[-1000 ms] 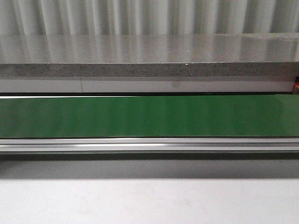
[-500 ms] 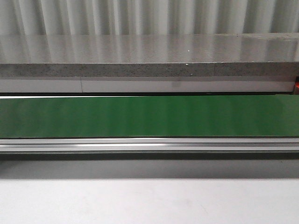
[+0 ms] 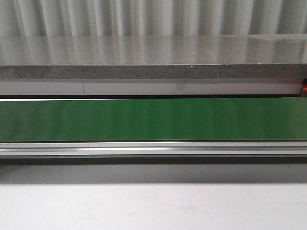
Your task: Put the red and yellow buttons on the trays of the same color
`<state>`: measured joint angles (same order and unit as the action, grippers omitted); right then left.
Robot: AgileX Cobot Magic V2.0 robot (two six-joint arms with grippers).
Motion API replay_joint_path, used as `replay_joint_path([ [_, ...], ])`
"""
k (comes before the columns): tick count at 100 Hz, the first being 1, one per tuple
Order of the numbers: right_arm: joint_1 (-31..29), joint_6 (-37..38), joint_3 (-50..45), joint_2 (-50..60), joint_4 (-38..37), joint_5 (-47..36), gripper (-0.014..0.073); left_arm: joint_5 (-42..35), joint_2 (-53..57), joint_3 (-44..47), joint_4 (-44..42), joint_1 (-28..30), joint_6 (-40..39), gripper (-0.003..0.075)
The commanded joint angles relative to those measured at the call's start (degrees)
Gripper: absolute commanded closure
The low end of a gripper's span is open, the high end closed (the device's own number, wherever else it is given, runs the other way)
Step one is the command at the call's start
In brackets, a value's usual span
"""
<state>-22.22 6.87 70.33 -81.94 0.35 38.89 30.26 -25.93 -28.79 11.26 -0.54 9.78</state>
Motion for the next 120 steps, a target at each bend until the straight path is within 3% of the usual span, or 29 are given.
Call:
replay_joint_path([
  [1,5.2,-2.3,0.4,4.8,0.0,-3.4,0.0053,-4.0,-0.2,-1.6,0.6,-0.5,0.2,0.074],
  [31,18.9,-3.6,-10.4,17.0,0.0,-5.7,0.0053,-4.0,-0.2,-1.6,0.6,-0.5,0.2,0.074],
  [67,20.2,-3.6,-21.6,32.2,0.0,1.8,0.0067,-4.0,-0.2,-1.6,0.6,-0.5,0.2,0.074],
  [79,20.2,-3.6,-23.3,35.8,0.0,1.9,0.0204,-4.0,-0.2,-1.6,0.6,-0.5,0.2,0.074],
  [105,20.2,-3.6,-23.4,39.6,0.0,2.2,0.0669,-4.0,-0.2,-1.6,0.6,-0.5,0.2,0.074],
  [120,20.2,-3.6,-23.4,39.6,0.0,2.8,0.0661,-4.4,-0.2,-1.6,0.6,-0.5,0.2,0.074],
])
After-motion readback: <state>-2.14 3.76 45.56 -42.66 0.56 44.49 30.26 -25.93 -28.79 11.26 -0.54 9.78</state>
